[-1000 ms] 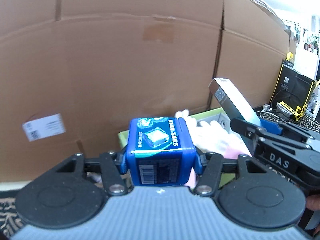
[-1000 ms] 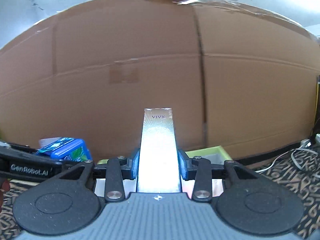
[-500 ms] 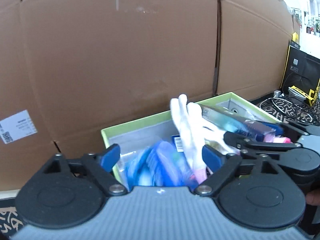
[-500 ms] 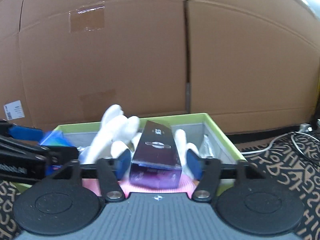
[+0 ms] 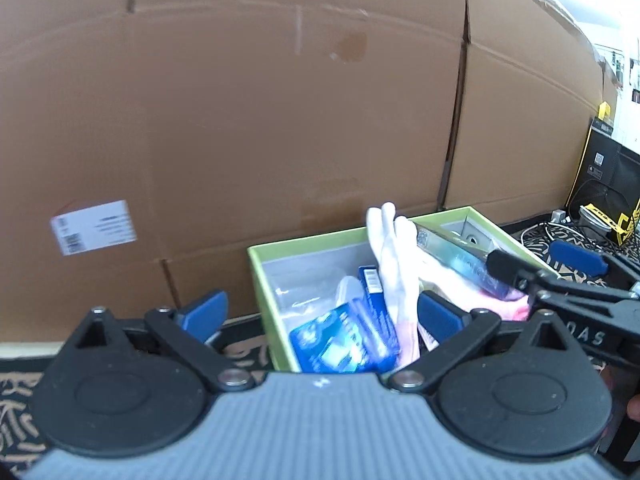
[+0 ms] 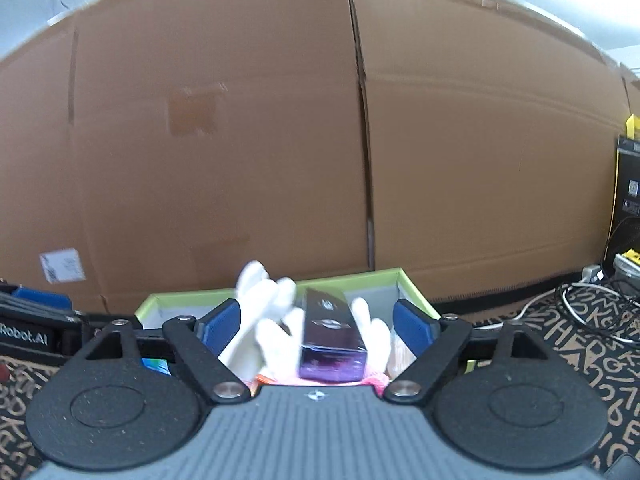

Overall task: Organize objects
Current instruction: 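Move both tools back toward the green-grey box and black tape roll, then grasp the green-grey box with the left tool while the right tool grasps the black tape roll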

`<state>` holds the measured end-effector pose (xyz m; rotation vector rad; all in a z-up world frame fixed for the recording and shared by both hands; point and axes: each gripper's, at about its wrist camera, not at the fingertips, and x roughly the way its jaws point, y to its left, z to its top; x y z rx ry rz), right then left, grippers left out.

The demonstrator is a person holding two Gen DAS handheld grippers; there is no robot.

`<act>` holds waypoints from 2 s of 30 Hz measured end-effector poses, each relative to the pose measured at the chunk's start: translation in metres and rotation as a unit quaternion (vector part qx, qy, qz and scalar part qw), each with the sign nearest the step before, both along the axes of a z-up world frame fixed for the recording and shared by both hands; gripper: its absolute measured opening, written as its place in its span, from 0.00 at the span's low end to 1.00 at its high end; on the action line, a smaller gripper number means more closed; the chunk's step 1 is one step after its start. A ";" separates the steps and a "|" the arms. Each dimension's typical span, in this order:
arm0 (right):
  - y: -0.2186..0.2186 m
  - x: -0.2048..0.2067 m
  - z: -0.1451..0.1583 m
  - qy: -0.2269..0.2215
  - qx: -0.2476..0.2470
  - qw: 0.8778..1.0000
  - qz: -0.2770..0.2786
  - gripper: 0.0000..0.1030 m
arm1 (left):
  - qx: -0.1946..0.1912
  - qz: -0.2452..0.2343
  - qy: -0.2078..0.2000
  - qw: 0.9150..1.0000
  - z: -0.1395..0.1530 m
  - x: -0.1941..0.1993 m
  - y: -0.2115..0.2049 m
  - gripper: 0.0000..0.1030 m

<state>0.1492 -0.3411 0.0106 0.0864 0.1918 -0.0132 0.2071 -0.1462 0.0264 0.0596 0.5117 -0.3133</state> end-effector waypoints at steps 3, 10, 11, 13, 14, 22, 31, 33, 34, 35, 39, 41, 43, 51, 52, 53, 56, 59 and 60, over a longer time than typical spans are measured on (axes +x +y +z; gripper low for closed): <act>0.011 -0.016 0.004 -0.010 -0.005 1.000 0.006 0.87 | 0.007 0.013 0.005 1.000 0.004 -0.016 0.012 1.00; 0.042 -0.045 -0.003 -0.008 -0.013 1.000 0.014 0.89 | 0.023 0.052 -0.001 0.998 0.005 -0.055 0.051 1.00; 0.045 -0.048 -0.006 -0.004 -0.012 1.000 0.020 0.89 | 0.025 0.058 -0.001 0.998 0.003 -0.061 0.058 1.00; 0.056 -0.049 -0.012 0.007 -0.014 0.999 0.033 0.89 | 0.027 0.070 0.002 0.997 -0.001 -0.068 0.071 1.00; 0.062 -0.050 -0.016 0.014 -0.017 0.999 0.039 0.89 | 0.025 0.076 0.007 0.997 -0.003 -0.071 0.078 1.00; 0.108 -0.049 -0.034 0.045 -0.029 0.995 0.080 0.89 | 0.015 0.125 0.037 0.991 -0.023 -0.078 0.127 1.00; 0.150 -0.042 -0.034 0.051 -0.061 0.990 0.117 0.89 | -0.003 0.155 0.055 0.986 -0.038 -0.075 0.172 1.00; 0.160 -0.039 -0.035 0.052 -0.067 0.988 0.126 0.89 | -0.009 0.159 0.061 0.985 -0.041 -0.072 0.181 1.00; 0.164 -0.037 -0.036 0.054 -0.070 0.987 0.131 0.89 | -0.012 0.161 0.064 0.985 -0.043 -0.069 0.186 1.00; 0.169 -0.034 -0.037 0.056 -0.073 0.986 0.136 0.89 | -0.015 0.162 0.067 0.984 -0.044 -0.067 0.190 1.00; 0.191 -0.021 -0.041 0.062 -0.093 0.982 0.155 0.84 | -0.026 0.158 0.073 0.984 -0.046 -0.054 0.202 1.00; 0.202 -0.012 -0.042 0.063 -0.109 0.978 0.164 0.79 | -0.034 0.151 0.076 0.985 -0.045 -0.045 0.204 1.00; 0.211 -0.001 -0.044 0.062 -0.124 0.975 0.172 0.75 | -0.041 0.141 0.076 0.986 -0.043 -0.034 0.206 1.00; 0.234 0.062 -0.056 0.083 -0.170 0.966 0.177 0.57 | -0.048 0.103 0.089 0.990 -0.047 0.030 0.197 0.96; 0.236 0.069 -0.058 0.087 -0.179 0.964 0.177 0.55 | -0.048 0.100 0.092 0.989 -0.050 0.039 0.195 0.93; 0.238 0.077 -0.061 0.088 -0.188 0.963 0.171 0.54 | -0.048 0.098 0.096 0.989 -0.053 0.049 0.193 0.92; 0.239 0.095 -0.067 0.100 -0.203 0.960 0.163 0.54 | -0.046 0.093 0.106 0.989 -0.064 0.075 0.188 0.83; 0.240 0.106 -0.071 0.106 -0.208 0.959 0.161 0.52 | -0.047 0.092 0.118 0.988 -0.076 0.099 0.184 0.70; 0.241 0.109 -0.072 0.108 -0.208 0.959 0.159 0.52 | -0.049 0.091 0.124 0.987 -0.080 0.106 0.184 0.64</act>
